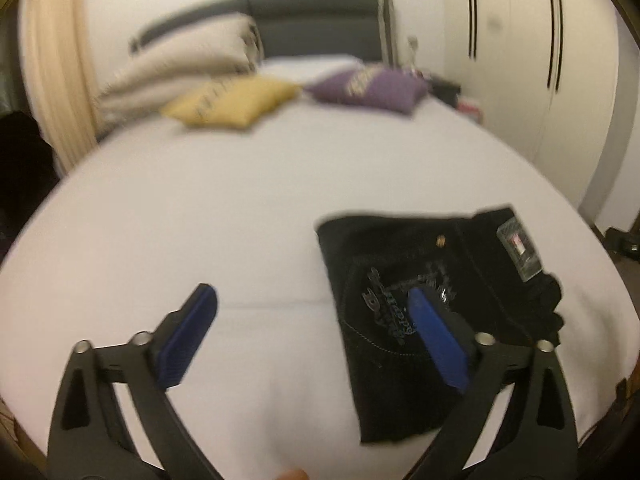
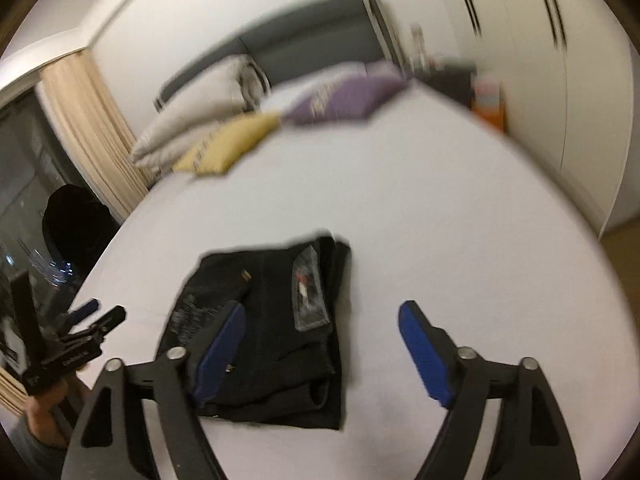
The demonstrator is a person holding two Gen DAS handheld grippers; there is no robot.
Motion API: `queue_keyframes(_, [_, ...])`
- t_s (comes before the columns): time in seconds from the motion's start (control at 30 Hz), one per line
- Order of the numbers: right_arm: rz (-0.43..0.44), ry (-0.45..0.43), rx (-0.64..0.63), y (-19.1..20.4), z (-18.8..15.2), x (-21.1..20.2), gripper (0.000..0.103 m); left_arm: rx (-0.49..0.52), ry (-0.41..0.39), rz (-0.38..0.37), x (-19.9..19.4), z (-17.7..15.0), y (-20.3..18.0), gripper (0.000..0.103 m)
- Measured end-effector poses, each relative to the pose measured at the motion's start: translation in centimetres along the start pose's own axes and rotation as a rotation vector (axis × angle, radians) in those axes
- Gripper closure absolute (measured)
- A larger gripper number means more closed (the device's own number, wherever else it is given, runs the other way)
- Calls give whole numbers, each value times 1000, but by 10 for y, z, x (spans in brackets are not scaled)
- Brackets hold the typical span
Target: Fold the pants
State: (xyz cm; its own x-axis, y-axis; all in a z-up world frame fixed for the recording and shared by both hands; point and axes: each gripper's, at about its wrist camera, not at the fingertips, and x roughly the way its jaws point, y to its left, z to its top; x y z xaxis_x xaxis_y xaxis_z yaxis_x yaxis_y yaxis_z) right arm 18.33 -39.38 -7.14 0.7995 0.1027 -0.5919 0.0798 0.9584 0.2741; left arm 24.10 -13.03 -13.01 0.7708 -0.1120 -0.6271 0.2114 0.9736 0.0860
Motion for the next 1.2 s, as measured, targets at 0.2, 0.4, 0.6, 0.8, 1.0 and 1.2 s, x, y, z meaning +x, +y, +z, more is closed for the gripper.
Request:
queue_keyframes(0.2, [-10,-317,-153,55,2,-103,0,6,-298,120,-127,5,-2,0])
queue_keyframes(0.4, [-23,-491,-198,90,5,-179,0,8,-581,140,-250,1,-8,0])
queue_keyframes(0.6, [-95,-589,-220,111,-8,-232,0,36,-681,61,-335,-13,-23,0])
queue_keyframes(0.8, [-100,-504,-254,126,-26,-237,0,-31,-396,-106,-312,-7,-24,0])
queue_keyframes(1.0, [-91,-418,-258,126,-40,-231,0,-125,-162,-164,-265,-7,-1,0])
queue_keyframes(1.2, [-73,-367,-248,132,-52,-221,0,-134,-152,-21,-243,-4,4,0])
